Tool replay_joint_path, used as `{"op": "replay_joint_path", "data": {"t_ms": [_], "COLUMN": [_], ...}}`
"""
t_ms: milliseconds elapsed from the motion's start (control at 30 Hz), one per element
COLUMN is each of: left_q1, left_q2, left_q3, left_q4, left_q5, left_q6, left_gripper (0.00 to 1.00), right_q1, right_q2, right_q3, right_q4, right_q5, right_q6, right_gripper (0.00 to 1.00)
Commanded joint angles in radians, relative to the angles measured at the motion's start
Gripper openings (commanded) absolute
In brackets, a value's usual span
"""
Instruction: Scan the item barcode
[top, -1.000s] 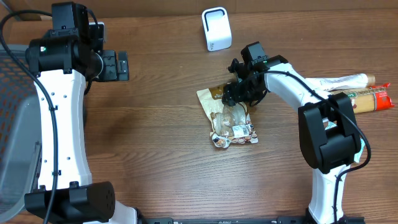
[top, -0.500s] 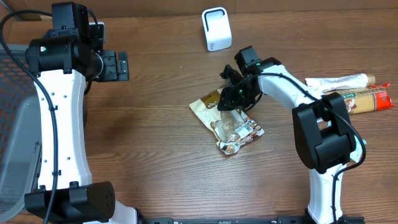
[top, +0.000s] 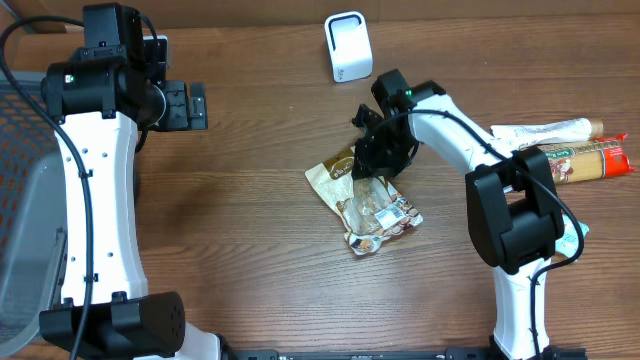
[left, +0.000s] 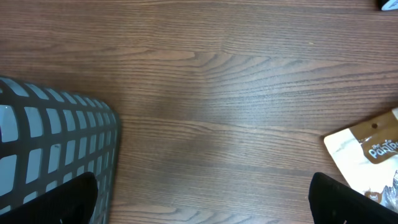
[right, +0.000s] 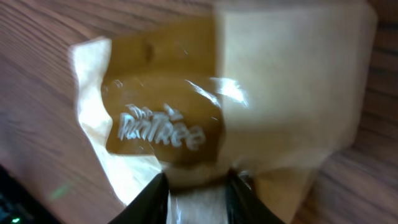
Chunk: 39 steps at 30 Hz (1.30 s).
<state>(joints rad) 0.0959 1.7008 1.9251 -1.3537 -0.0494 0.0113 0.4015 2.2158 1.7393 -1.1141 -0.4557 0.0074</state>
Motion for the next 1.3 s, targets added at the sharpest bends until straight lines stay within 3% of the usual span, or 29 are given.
{"op": "replay_joint_path", "data": {"t_ms": [0,167,267,333,467,600,967,1000,1067,1100,1267], "left_q1": [0.002,0.002,0.002,0.002,0.002,0.002,0.002,0.002,0.002,0.002,0.002], "left_q2": [0.006,0.006,0.006,0.006,0.006,0.006,0.006,0.006,0.006,0.006,0.006], "left_q3": [0.019,0.019,0.019,0.019,0.019,0.019,0.019,0.019,0.019,0.019,0.019], "left_q4": [0.004,0.004,0.004,0.004,0.004,0.005,0.004,0.004,0.004,0.004,0.004], "left_q5": [-0.006,-0.006,-0.006,-0.006,-0.006,-0.006,-0.006,-0.006,-0.006,-0.006,-0.006], "left_q6": [0.019,0.019,0.019,0.019,0.019,0.019,0.019,0.019,0.019,0.019,0.019], "left_gripper": [1.0,1.0,1.0,1.0,1.0,1.0,0.99,1.0,0.99,1.0,1.0], "right_q1": [-0.001,-0.006,-0.006,0.0,0.047,0.149,0.381,0.394,0.41,0.414,0.411], "right_q2": [-0.007,-0.01,-0.01,-0.008,-0.008,-0.008,-0.008,-0.008,-0.008,-0.008,-0.008], "right_q3": [0.126,0.228,0.238,0.237,0.237,0.237,0.215,0.197,0.159,0.133,0.02], "right_q4": [-0.048,-0.113,-0.093,-0.088,-0.13,-0.166,-0.242,-0.242,-0.248,-0.25,-0.253], "right_q5": [0.009,0.014,0.101,0.112,0.126,0.166,-0.031,-0.008,0.048,0.08,0.178], "right_q6": [0.079,0.211,0.181,0.027,-0.126,-0.137,0.104,0.131,0.182,0.211,0.283], "right_gripper": [0.07,0.04,0.21,0.36,0.5,0.56,0.54,0.56,0.72,0.75,0.77]}}
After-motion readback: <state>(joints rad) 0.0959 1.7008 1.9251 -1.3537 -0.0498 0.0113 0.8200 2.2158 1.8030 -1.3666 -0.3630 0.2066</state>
